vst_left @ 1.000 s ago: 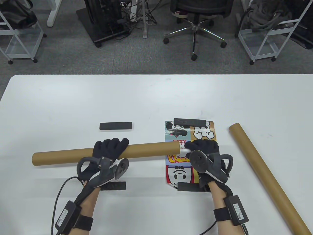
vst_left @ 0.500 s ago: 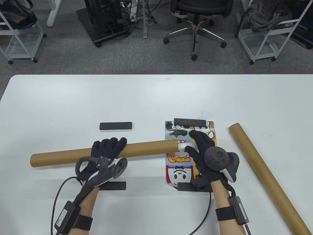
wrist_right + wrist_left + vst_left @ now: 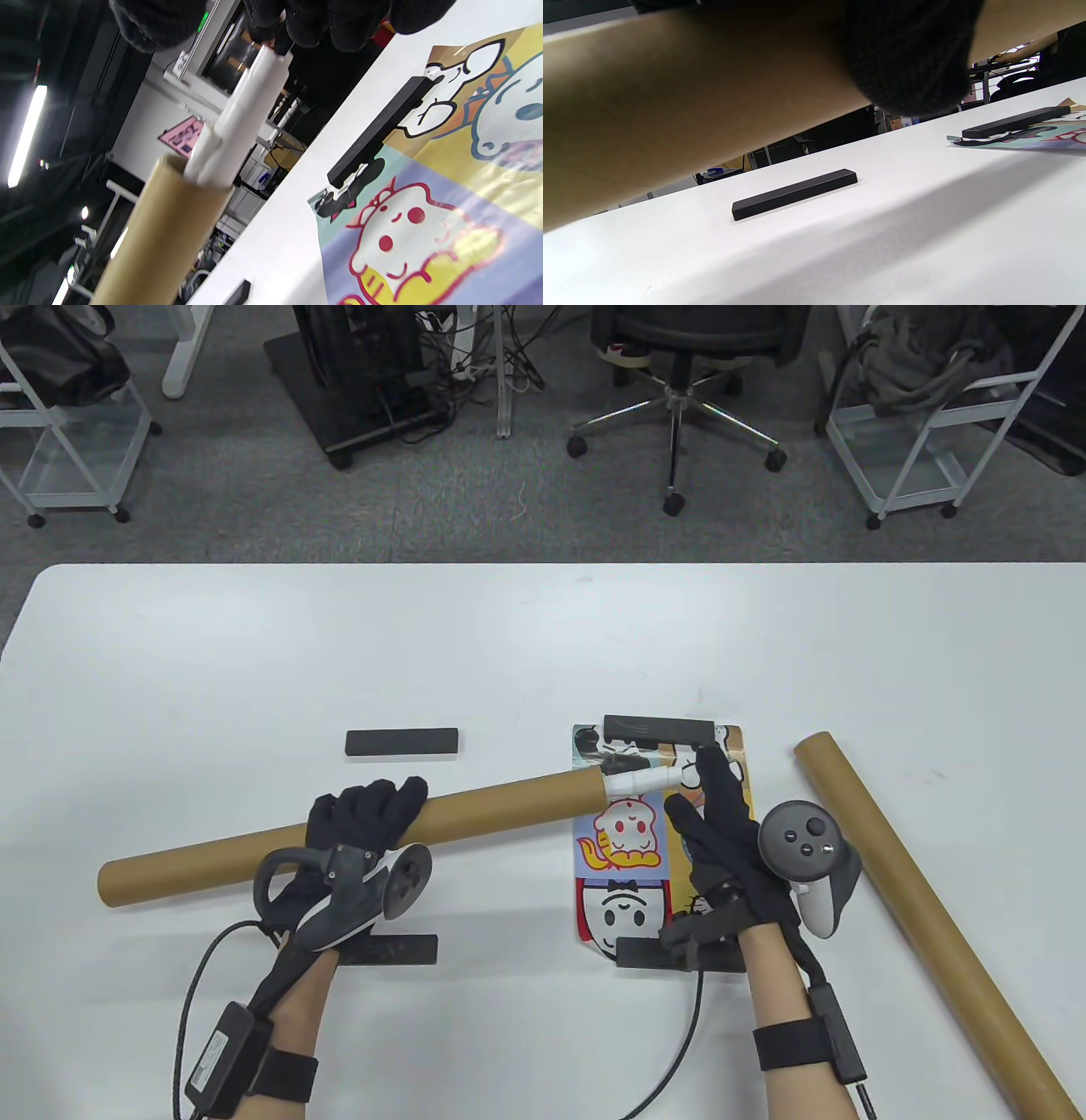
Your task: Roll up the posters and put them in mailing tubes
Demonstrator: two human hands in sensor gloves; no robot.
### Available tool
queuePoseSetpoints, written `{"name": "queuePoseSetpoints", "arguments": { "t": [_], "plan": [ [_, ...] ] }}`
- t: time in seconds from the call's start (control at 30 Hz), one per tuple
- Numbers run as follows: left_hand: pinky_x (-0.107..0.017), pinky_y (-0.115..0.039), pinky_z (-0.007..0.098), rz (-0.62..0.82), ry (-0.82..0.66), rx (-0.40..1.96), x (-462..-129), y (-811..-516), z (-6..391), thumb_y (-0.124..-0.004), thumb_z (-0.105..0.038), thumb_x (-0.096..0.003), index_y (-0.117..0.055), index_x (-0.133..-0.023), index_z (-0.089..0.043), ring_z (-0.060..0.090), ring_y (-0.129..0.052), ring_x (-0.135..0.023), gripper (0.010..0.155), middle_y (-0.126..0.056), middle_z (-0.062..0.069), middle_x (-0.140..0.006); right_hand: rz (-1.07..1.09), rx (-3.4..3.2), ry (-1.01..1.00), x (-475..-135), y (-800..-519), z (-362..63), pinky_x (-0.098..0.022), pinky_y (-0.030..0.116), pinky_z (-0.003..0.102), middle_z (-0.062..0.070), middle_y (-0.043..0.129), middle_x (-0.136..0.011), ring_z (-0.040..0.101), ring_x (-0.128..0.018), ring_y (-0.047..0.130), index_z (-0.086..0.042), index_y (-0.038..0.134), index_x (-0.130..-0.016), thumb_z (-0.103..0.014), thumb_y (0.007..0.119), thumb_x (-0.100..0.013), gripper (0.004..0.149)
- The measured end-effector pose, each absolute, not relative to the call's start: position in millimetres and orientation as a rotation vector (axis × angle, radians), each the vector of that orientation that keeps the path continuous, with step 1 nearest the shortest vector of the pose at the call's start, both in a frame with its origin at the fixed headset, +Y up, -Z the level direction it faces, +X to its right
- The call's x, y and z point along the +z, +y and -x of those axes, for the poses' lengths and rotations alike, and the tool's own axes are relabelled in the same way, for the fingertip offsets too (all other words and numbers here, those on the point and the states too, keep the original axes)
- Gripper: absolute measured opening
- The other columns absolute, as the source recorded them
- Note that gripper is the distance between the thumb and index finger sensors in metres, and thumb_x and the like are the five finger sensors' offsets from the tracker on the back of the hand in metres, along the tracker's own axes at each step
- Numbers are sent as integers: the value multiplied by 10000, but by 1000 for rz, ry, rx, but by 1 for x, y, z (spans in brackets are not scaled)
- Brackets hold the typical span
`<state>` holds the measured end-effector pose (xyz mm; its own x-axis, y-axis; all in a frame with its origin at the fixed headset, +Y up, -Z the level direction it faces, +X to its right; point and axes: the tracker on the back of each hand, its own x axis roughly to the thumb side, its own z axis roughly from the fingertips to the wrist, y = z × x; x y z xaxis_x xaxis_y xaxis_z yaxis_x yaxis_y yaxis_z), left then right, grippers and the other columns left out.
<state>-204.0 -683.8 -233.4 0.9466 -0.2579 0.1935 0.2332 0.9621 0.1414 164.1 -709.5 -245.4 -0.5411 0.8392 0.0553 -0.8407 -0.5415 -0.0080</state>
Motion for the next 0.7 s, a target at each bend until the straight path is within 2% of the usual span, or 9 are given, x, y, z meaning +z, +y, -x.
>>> {"name": "queuePoseSetpoints", "arguments": {
  "t": [0.3,0.7],
  "plan": [
    [-821,-665,547,-115,-217,-245,-233,-685,203,-838,-462,-436,-428,-1159,-384,270,-802,-1036,834,-684,-27,-1160,-275,2211,26,-237,-704,-119,-669,500,735,345,444,-1147,603,-998,526,30,348,-1103,-400,656,-513,792],
    [-821,-667,547,-111,-222,-245,-234,-686,202,-838,-467,-437,-431,-1159,-384,267,-808,-1034,833,-688,-27,-1159,-297,2168,38,-237,-701,-115,-661,516,748,317,497,-1140,601,-986,568,38,359,-1100,-394,663,-511,791]
  ]
}}
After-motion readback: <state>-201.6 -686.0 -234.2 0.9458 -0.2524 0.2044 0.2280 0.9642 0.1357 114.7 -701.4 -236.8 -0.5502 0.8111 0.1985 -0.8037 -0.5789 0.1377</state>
